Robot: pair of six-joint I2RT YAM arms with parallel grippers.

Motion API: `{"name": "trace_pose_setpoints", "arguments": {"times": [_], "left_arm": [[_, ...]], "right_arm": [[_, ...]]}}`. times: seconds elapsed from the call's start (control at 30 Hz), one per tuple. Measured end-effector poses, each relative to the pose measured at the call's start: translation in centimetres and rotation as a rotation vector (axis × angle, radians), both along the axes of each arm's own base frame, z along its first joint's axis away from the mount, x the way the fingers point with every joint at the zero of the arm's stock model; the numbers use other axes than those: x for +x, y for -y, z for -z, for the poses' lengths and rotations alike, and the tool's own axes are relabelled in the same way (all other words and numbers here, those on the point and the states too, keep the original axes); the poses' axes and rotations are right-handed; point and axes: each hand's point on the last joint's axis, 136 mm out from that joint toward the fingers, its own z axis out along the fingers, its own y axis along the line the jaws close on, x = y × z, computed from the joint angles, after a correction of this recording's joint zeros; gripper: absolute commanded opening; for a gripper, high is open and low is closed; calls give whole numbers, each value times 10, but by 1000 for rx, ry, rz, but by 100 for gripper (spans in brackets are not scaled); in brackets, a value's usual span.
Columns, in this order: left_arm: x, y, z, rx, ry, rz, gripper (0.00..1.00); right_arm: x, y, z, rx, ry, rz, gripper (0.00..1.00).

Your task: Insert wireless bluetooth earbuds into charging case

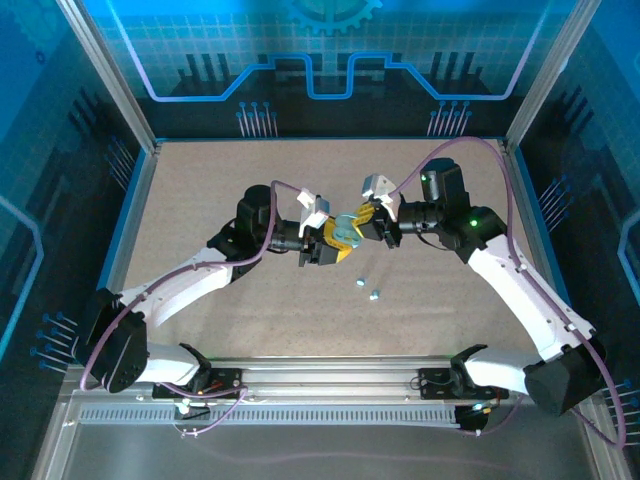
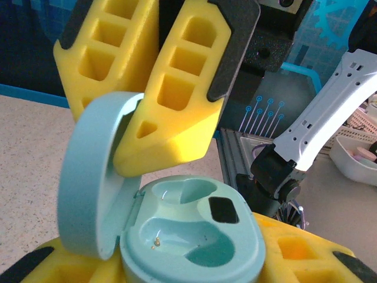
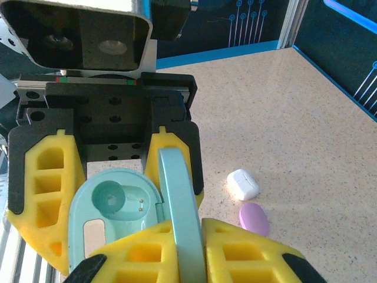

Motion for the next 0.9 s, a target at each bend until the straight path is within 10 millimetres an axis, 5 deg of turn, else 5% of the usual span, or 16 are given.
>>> {"name": "trace_pose_setpoints", "arguments": {"times": [0.47, 0.67, 0.9], "left_arm": [[-2, -2, -1, -23, 40, 0, 35], [5, -4, 1, -23, 56, -54, 34], [19, -11, 15, -40, 94, -178, 33]], "right_arm": [[4, 2, -18, 53, -91, 24, 44], [1, 4, -29, 108, -166, 60, 74], [10, 55, -72, 230, -161, 394, 72]]}}
